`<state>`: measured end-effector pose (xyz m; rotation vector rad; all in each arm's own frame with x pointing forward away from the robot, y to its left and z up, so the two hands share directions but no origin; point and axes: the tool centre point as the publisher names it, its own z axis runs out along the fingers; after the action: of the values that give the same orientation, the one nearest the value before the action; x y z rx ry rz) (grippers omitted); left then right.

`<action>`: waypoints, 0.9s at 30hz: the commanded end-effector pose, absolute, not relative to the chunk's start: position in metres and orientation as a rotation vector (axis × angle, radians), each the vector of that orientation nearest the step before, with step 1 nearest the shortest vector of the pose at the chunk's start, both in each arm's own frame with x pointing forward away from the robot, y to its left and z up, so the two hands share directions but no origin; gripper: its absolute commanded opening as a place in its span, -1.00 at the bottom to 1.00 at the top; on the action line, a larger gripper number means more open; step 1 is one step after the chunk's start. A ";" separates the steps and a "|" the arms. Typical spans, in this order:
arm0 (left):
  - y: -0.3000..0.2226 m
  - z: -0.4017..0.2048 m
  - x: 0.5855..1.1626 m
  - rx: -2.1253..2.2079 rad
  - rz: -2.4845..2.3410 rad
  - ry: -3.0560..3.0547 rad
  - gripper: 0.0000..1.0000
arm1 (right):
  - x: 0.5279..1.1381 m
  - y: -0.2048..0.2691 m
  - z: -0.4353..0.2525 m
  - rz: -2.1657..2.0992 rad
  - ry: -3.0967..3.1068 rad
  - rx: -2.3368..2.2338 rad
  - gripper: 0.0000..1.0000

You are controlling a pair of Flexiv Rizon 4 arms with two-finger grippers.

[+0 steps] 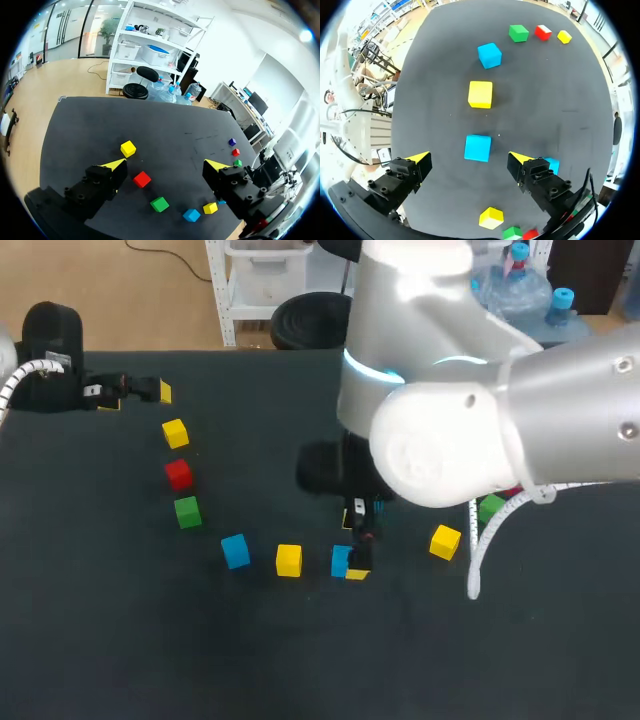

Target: Place the blue cubes, place green cubes on the blue cubes, place the yellow cubes on the green cubes, then place the red cubes on the yellow cubes, and place purple cube on the red cubes.

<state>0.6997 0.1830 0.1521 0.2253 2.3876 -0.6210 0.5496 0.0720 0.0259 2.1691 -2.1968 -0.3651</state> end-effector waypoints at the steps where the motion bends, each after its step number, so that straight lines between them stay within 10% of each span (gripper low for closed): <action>1: 0.185 0.150 0.699 0.230 -0.634 2.377 1.00 | 0.550 0.079 0.019 -0.355 -2.178 2.168 1.00; 15: 0.185 0.150 0.699 0.230 -0.634 2.377 1.00 | 0.549 0.082 0.002 -0.332 -2.140 2.158 1.00; 27: 0.185 0.150 0.699 0.230 -0.634 2.377 1.00 | 0.548 0.082 0.000 -0.287 -2.129 2.182 -1.00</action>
<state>0.6997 0.1830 0.1521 0.2253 2.3876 -0.6210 0.5507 0.0831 -0.0003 2.1790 -2.1219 -0.2924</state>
